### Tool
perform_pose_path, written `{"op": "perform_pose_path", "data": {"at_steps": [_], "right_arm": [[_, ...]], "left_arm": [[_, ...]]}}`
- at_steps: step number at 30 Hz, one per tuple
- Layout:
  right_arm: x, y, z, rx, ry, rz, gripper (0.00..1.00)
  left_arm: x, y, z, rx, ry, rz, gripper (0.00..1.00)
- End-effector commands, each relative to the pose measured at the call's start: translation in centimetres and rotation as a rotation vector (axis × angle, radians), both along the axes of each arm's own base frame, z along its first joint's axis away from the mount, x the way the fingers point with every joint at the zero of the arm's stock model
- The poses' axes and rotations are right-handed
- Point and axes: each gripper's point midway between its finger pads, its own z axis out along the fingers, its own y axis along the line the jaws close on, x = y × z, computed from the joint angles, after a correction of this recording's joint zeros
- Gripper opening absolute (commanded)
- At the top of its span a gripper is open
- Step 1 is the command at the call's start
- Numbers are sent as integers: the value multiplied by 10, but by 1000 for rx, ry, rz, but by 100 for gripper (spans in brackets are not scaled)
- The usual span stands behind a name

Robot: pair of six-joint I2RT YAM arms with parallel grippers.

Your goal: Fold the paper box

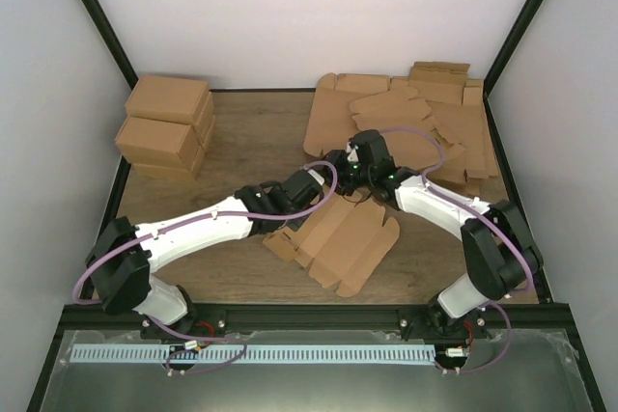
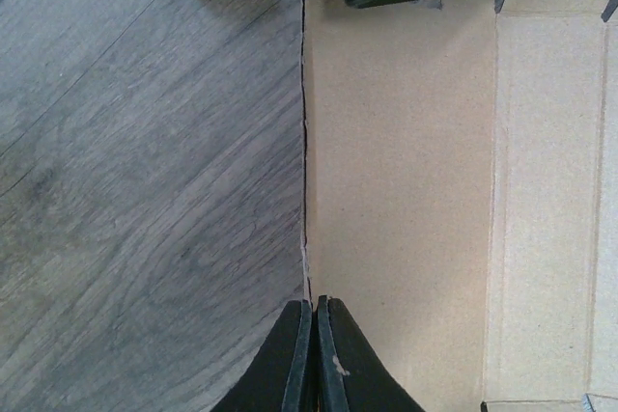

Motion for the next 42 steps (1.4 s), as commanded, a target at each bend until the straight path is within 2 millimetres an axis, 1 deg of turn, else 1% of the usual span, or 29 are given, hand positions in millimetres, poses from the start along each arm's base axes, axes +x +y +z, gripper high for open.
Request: {"op": "perform_pose_path", "data": {"at_steps": [1, 6, 9, 12, 13, 15, 17, 19, 21, 22, 23, 24, 26, 28, 29, 30, 32, 34, 35, 37, 39, 42], "right_arm": [[10, 9, 18, 24, -32, 23, 50], [8, 11, 6, 17, -4, 37, 47], [5, 10, 1, 7, 4, 37, 43], [4, 10, -1, 4, 6, 44, 33], [3, 11, -1, 5, 3, 51, 29], [3, 12, 0, 4, -6, 67, 19], [2, 15, 4, 12, -25, 89, 10], [0, 17, 9, 26, -53, 116, 6], [-4, 18, 12, 52, -78, 145, 4], [-7, 20, 14, 72, -95, 165, 4], [-11, 21, 15, 91, -109, 183, 4], [-13, 23, 17, 110, -125, 198, 4], [-17, 22, 14, 109, -132, 210, 6], [-17, 18, 6, 70, -117, 199, 17], [-15, 15, 2, 44, -110, 189, 20], [-15, 12, -2, 16, -96, 177, 22], [-13, 5, -8, -34, -78, 147, 23], [-15, -1, -6, -55, -94, 133, 24], [-17, -3, -2, -55, -113, 133, 24], [-24, -6, 0, -61, -149, 157, 24], [-33, -10, 1, -74, -170, 183, 24], [-54, -14, -3, -81, -185, 252, 24]], "left_arm": [[2, -6, 8, 2, -47, -8, 4], [4, -8, 11, 15, -66, -1, 5], [6, -7, 10, 36, -78, 11, 5], [9, -7, 12, 52, -94, 23, 5], [9, -8, 13, 47, -94, 25, 7], [8, -12, 18, 15, -90, 22, 16], [6, -18, 26, -53, -72, 13, 31], [0, -23, 34, -142, -31, -1, 56], [-2, -23, 42, -233, 24, -1, 73], [-3, -22, 45, -284, 62, -4, 78], [-2, -19, 48, -339, 101, -1, 81], [-3, -16, 50, -391, 140, 0, 83], [2, -2, 51, -479, 210, 37, 84], [7, 15, 47, -540, 261, 101, 85], [10, 23, 43, -559, 279, 132, 85], [11, 31, 34, -568, 300, 167, 85], [14, 42, 14, -588, 347, 233, 85], [15, 49, -11, -598, 409, 294, 87], [14, 51, -21, -599, 432, 315, 90], [13, 52, -39, -595, 456, 339, 99], [13, 56, -51, -576, 459, 372, 100], [12, 65, -64, -550, 449, 414, 100]]}}
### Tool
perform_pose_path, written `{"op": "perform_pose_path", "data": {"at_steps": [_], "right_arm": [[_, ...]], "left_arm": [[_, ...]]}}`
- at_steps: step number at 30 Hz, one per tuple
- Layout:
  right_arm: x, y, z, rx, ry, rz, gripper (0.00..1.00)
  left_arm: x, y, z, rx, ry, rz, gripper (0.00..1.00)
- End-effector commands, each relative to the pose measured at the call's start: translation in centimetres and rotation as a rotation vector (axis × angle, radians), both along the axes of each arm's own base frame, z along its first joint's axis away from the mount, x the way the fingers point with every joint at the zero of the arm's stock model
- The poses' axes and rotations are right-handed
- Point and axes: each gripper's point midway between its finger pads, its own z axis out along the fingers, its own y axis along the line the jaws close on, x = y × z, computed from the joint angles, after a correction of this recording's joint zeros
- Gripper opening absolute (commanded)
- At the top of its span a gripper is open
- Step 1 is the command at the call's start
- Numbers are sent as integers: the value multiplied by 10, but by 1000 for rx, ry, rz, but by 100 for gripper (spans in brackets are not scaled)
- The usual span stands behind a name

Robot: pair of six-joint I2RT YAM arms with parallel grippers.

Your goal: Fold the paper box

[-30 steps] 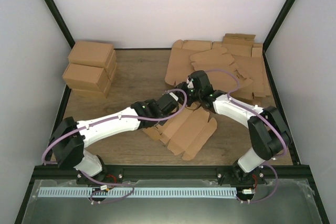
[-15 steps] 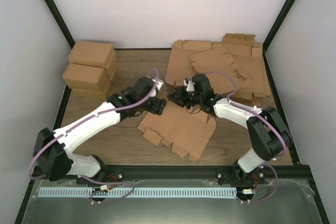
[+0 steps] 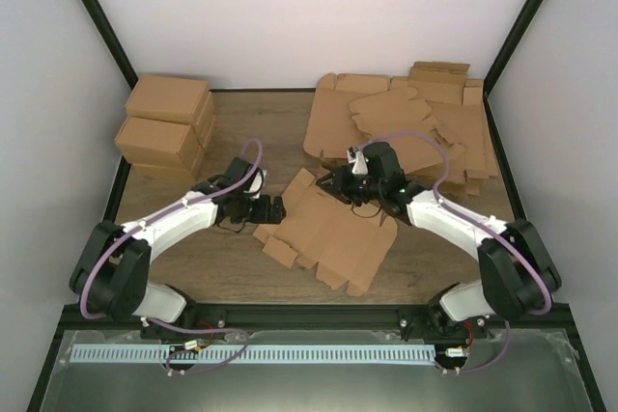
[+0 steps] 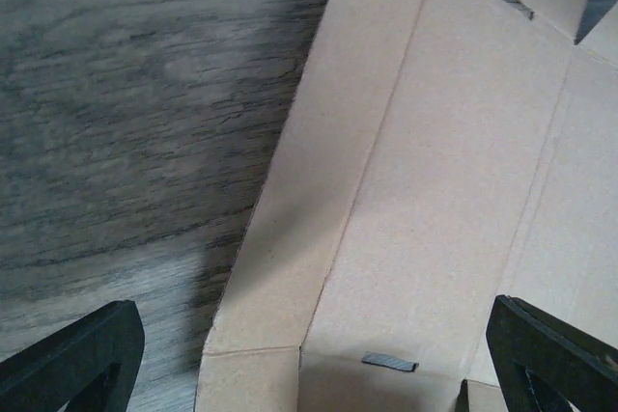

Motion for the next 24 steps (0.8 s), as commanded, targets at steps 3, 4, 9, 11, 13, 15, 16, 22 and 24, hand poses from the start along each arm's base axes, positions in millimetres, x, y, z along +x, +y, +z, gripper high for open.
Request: {"op": "perform_pose_path", "data": {"at_steps": [3, 4, 9, 11, 13, 15, 16, 22, 24], "right_arm": [[-45, -15, -9, -26, -48, 135, 14], [-54, -17, -16, -22, -39, 153, 5], [-90, -27, -33, 20, -31, 214, 1], [-98, -30, -37, 35, -28, 217, 1], [-105, -34, -45, 37, -10, 215, 1], [-112, -38, -57, 24, 15, 215, 1], [-115, -40, -64, 13, 30, 217, 1], [-128, -51, -96, -52, 85, 214, 1], [-130, -54, -103, -66, 97, 214, 1]], "left_arm": [[8, -3, -6, -51, -30, 58, 100], [7, -3, -10, -58, -24, 61, 100], [6, -9, -21, -87, -14, 43, 100], [6, -9, -20, -91, -28, 35, 100], [6, -9, -20, -90, -35, 29, 100], [5, -6, -24, -75, -27, 40, 100], [5, -5, -27, -69, -20, 46, 100], [-1, -1, -31, -86, -20, 64, 100], [-2, 1, -30, -90, -26, 69, 100]]}}
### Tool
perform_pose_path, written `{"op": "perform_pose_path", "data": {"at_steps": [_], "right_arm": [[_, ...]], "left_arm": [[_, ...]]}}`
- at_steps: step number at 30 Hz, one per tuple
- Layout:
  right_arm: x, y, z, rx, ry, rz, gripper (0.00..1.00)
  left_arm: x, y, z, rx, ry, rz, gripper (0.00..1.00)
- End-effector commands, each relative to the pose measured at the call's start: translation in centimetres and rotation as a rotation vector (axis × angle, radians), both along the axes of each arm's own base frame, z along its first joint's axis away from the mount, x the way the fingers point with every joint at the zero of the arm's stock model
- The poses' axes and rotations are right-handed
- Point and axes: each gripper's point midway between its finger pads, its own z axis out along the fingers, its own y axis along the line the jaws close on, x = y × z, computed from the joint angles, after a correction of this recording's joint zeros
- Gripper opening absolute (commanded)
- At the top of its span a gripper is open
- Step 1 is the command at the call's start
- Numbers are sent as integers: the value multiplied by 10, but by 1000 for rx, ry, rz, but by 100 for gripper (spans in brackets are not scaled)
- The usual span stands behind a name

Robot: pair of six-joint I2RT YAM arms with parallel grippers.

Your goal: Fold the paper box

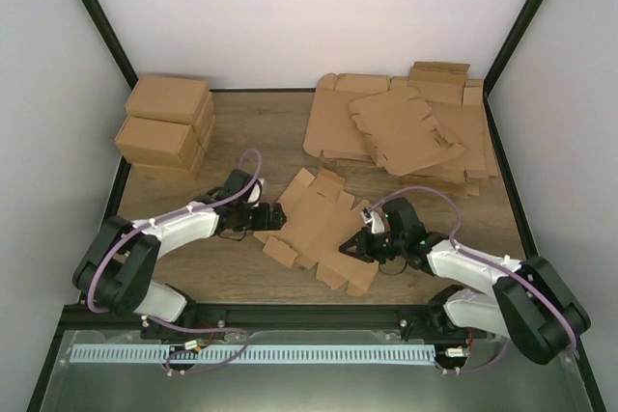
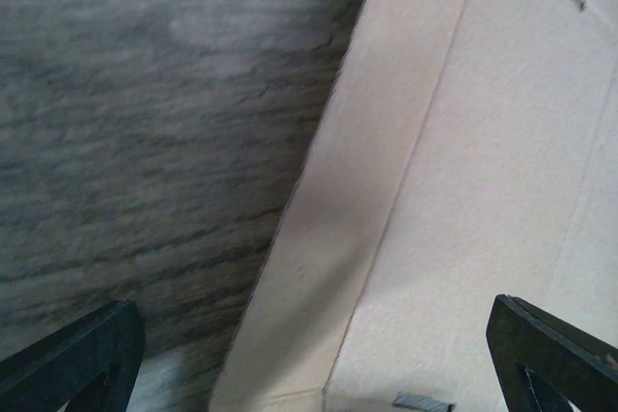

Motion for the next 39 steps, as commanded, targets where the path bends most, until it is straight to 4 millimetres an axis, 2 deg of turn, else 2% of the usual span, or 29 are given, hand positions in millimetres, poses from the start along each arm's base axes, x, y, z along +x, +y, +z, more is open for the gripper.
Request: {"op": "perform_pose_path", "data": {"at_steps": [1, 6, 11, 21, 25, 33, 36, 39], "right_arm": [[-2, -4, -12, -26, -8, 7, 1], [-3, -9, -29, -76, 23, -2, 1], [-4, -11, -40, -96, 44, -4, 1], [-7, -16, -65, -167, 115, -9, 1], [-9, -17, -69, -167, 128, -9, 1], [-6, -15, -67, -166, 120, -5, 1], [-5, -14, -68, -164, 121, -2, 1], [-4, -12, -68, -161, 125, 2, 1]], "left_arm": [[1, 3, 4, -26, -23, 17, 100], [-3, 8, 1, -38, -4, 24, 100], [-6, 6, -3, -86, 14, -1, 100], [-12, -8, -19, -132, 91, -72, 86], [-12, -15, -15, -158, 87, -115, 78], [-4, -14, 5, -114, -4, -131, 45], [-4, -19, 14, -93, -47, -146, 42], [-6, -22, 25, -59, -103, -161, 33]]}}
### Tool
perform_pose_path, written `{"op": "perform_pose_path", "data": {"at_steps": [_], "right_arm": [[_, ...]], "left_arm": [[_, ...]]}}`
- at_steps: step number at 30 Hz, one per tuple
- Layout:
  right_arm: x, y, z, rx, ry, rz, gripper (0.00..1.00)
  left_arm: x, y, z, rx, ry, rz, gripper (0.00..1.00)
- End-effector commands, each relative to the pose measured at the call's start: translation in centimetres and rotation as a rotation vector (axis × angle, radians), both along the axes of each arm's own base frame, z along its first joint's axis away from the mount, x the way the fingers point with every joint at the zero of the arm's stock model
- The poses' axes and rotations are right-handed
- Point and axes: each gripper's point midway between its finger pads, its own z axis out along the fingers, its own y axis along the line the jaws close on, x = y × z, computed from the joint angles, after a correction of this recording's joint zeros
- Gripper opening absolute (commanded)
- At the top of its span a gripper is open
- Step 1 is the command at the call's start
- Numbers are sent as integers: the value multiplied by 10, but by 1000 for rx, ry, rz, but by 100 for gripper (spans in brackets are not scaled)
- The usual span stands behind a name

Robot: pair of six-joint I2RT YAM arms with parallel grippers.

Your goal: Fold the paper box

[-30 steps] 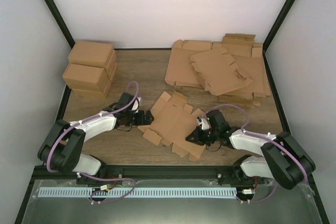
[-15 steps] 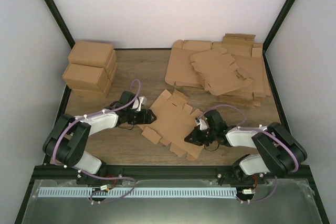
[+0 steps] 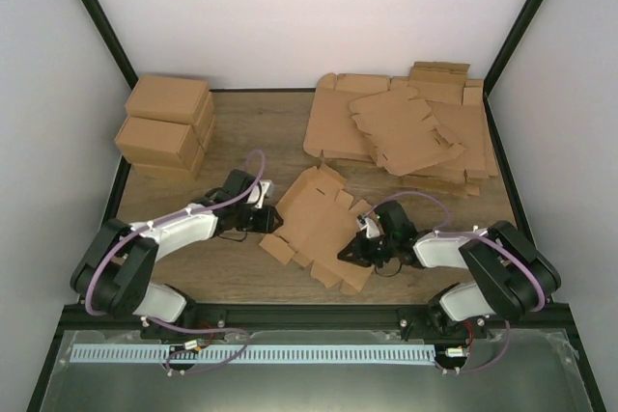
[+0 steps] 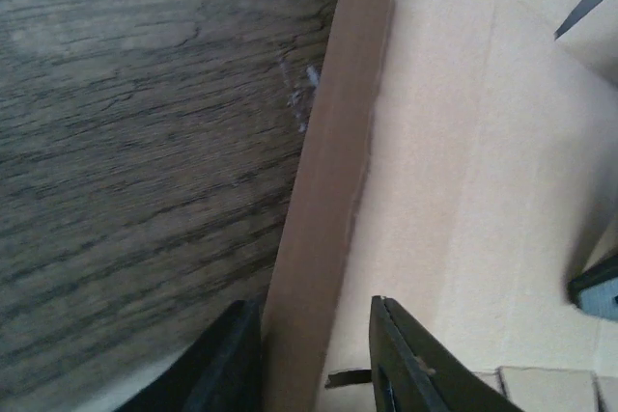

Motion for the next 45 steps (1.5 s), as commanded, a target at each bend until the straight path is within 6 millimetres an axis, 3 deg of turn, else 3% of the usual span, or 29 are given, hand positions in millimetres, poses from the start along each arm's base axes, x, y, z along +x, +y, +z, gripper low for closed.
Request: {"op": "perform_pose_path", "data": {"at_steps": [1, 4, 10, 14, 18, 23, 29, 31, 34, 40, 45], "right_arm": [[0, -10, -18, -83, 28, -22, 1], [1, -9, -18, -80, 29, -23, 1], [4, -6, -14, -67, 27, -23, 1], [10, -2, -6, -52, 14, -27, 1], [15, 1, 0, -41, 3, -27, 1], [29, 12, 25, 7, -37, -36, 2], [70, 26, 104, 91, -174, -128, 19], [83, 30, 134, 123, -235, -156, 32], [102, 34, 161, 136, -259, -203, 53], [128, 54, 169, 145, -130, -245, 62], [141, 63, 171, 160, -121, -254, 63]], "left_arm": [[6, -8, 27, 33, -125, -30, 29], [4, -12, 37, 69, -180, -44, 17], [1, -19, 52, 195, -282, -61, 15], [-1, -26, 60, 240, -328, -93, 6], [-2, -28, 65, 300, -364, -101, 4], [-1, -27, 81, 377, -441, -86, 4], [-6, -26, 97, 436, -543, -72, 4], [-9, -29, 101, 438, -564, -82, 4], [-13, -33, 105, 451, -592, -96, 5], [-17, -35, 106, 520, -626, -108, 6], [-23, -39, 104, 580, -653, -128, 6]]}}
